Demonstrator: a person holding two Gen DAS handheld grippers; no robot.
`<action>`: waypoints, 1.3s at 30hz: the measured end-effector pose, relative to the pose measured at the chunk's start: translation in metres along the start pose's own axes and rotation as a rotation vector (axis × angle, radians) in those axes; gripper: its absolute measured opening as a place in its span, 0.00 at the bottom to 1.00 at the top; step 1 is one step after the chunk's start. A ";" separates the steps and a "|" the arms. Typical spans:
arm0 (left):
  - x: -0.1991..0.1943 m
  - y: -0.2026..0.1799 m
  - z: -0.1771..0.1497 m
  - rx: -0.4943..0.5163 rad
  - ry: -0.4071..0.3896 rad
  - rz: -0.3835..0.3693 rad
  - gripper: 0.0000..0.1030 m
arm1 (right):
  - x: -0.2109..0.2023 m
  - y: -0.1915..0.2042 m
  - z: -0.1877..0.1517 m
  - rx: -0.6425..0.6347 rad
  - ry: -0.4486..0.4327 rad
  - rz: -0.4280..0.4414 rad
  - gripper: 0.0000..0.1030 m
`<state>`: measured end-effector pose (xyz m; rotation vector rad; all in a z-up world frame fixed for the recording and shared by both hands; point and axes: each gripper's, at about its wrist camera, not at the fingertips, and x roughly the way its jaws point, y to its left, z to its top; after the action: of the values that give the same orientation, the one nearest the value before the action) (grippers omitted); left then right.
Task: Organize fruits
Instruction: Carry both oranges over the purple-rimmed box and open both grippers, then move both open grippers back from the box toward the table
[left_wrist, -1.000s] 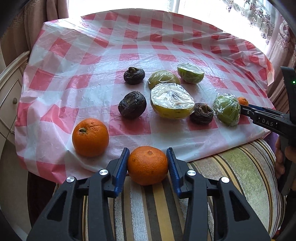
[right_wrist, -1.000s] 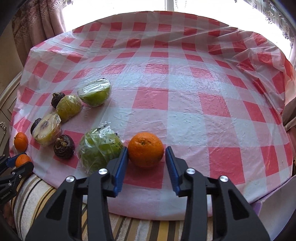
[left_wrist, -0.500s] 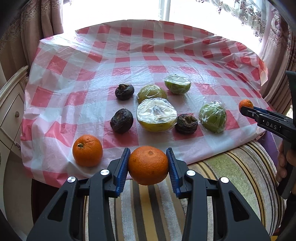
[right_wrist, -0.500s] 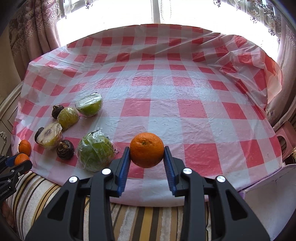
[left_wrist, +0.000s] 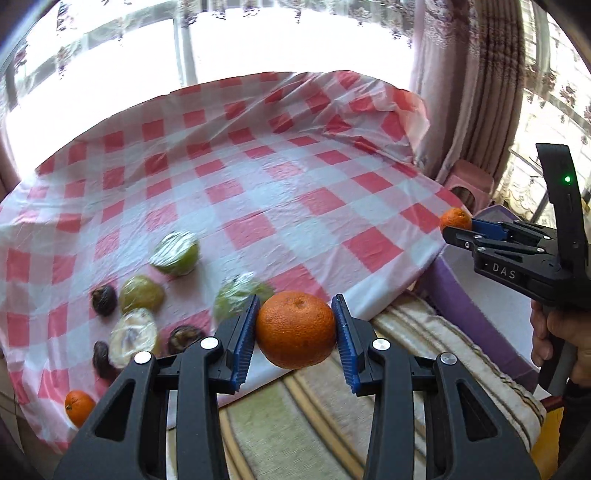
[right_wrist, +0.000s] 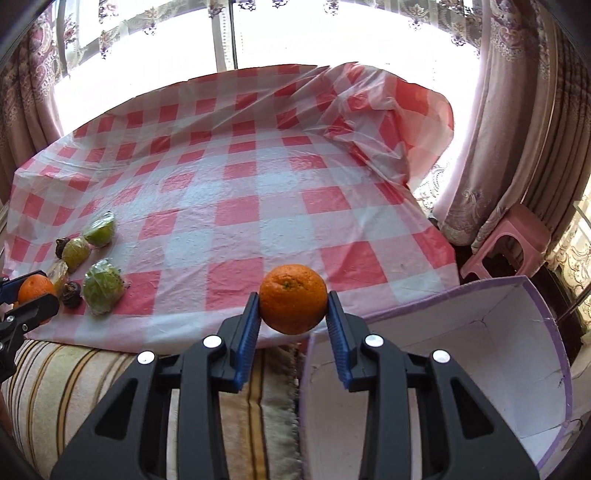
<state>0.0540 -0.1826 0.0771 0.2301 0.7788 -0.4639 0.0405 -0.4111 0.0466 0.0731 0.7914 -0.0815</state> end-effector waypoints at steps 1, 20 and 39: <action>0.005 -0.012 0.006 0.027 -0.002 -0.025 0.37 | -0.001 -0.012 -0.004 0.011 0.003 -0.029 0.35; 0.131 -0.209 0.020 0.479 0.172 -0.244 0.37 | 0.066 -0.132 -0.053 0.158 0.315 -0.254 0.36; 0.140 -0.217 0.006 0.537 0.155 -0.161 0.55 | 0.090 -0.132 -0.064 0.194 0.387 -0.258 0.76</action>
<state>0.0399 -0.4192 -0.0258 0.7130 0.8157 -0.8122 0.0452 -0.5407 -0.0669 0.1735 1.1755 -0.3979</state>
